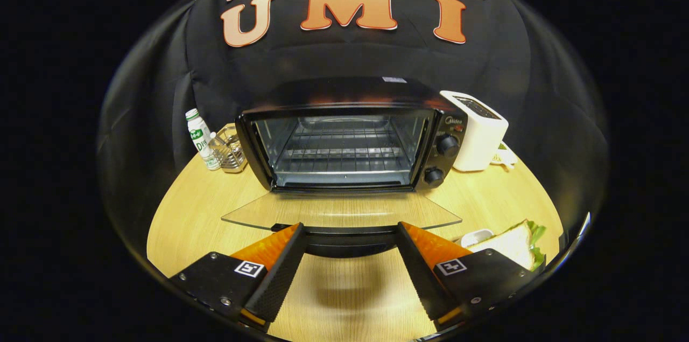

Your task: Open the toaster oven, put the food inside, and close the toaster oven door.

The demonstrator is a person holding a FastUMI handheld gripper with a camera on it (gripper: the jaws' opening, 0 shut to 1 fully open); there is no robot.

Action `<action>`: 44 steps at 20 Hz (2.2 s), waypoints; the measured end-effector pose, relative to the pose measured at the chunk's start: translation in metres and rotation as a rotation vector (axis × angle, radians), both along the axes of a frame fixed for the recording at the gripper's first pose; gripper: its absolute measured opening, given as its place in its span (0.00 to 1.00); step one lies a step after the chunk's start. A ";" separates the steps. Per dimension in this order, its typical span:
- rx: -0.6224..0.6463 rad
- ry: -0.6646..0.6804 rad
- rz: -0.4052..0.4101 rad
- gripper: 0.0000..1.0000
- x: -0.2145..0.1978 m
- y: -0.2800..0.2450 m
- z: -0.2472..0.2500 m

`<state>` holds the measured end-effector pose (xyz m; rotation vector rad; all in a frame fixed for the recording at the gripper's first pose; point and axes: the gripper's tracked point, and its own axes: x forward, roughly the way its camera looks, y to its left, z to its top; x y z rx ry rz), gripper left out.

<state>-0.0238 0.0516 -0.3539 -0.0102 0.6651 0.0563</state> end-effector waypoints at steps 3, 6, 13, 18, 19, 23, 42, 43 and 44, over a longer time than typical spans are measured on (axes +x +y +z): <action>-0.005 0.038 0.003 1.00 -0.012 -0.001 -0.020; 0.000 0.059 -0.001 1.00 -0.019 0.000 -0.038; -0.013 0.113 0.007 1.00 -0.024 0.000 -0.075; 0.026 0.087 0.025 0.99 -0.024 0.000 -0.054; 0.038 0.069 0.025 0.99 -0.020 -0.004 -0.041; 0.023 0.031 0.052 0.99 -0.008 -0.032 -0.001; 0.087 0.310 0.145 0.99 -0.015 -0.258 0.016; 0.098 0.342 0.160 0.99 -0.020 -0.262 0.010; 0.112 0.374 0.174 0.99 -0.022 -0.265 0.004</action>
